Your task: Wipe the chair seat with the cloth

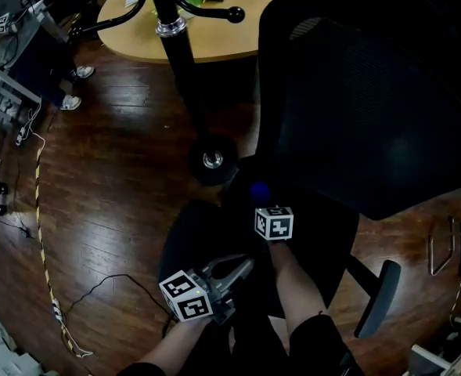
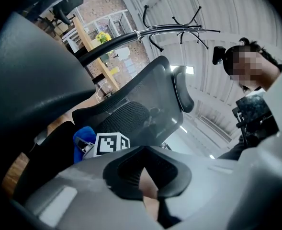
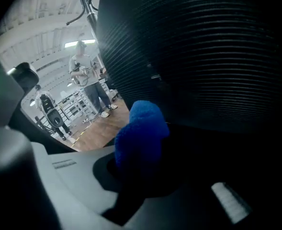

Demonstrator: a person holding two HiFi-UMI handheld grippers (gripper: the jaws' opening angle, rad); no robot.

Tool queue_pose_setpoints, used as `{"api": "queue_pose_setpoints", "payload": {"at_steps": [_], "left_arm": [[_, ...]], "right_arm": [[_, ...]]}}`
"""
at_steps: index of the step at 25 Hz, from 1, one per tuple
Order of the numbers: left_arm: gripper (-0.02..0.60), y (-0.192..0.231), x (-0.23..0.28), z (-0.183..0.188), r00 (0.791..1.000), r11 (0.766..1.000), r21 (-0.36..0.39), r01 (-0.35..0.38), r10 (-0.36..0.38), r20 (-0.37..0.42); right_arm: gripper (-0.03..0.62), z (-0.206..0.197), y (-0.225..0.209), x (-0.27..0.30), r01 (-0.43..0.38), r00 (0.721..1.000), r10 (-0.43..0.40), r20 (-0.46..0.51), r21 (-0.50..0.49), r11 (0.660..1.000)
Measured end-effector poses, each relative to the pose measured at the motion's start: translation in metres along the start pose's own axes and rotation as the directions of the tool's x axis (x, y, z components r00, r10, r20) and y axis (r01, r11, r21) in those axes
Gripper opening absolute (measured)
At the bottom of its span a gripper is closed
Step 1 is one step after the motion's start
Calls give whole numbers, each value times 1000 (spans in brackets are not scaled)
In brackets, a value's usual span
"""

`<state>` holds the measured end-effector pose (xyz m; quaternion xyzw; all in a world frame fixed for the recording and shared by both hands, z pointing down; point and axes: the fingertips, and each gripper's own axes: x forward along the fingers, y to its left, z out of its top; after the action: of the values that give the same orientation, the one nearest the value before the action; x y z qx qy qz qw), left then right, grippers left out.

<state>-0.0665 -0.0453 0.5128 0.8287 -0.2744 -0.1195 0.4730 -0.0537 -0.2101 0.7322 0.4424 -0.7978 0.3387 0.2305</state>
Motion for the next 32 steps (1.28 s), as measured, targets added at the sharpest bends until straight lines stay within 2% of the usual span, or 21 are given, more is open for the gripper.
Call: {"api": "queue_pose_setpoints", "payload": {"at_steps": [2,5,11,17,21,27,30,32], "left_arm": [[-9,1,0,0,1000,1000,5,-9,9,-2],[-9,0,2,-5,999,999,33,-6,8,-40],[-9,3,9,-15,994,997,71,-16,23,-105],[-9,17,20,-20,988,994,106,-36,52,-148],[-9,19,22,-18,986,993,108,-41,57,-155],[-9,12,23,-16,990,994,109,-29,44,-137],[-9,9,21,-13,991,994,111,-23,37,-125],[-9,6,19,-11,993,994,111,-20,32,-115]], "right_arm": [[35,-3,-21,-10,40,999,-40,-2,12,999],[34,-14,-72,-42,152,988,-151,-21,60,986],[35,-49,-177,-125,341,940,-339,-39,147,929],[35,-87,-251,-197,466,884,-463,-63,201,862],[34,-89,-265,-222,481,872,-488,-28,224,847],[35,-93,-272,-224,460,884,-465,-35,233,857],[35,-90,-270,-225,482,872,-489,-25,214,850],[35,-76,-247,-211,449,888,-460,16,195,872]]}}
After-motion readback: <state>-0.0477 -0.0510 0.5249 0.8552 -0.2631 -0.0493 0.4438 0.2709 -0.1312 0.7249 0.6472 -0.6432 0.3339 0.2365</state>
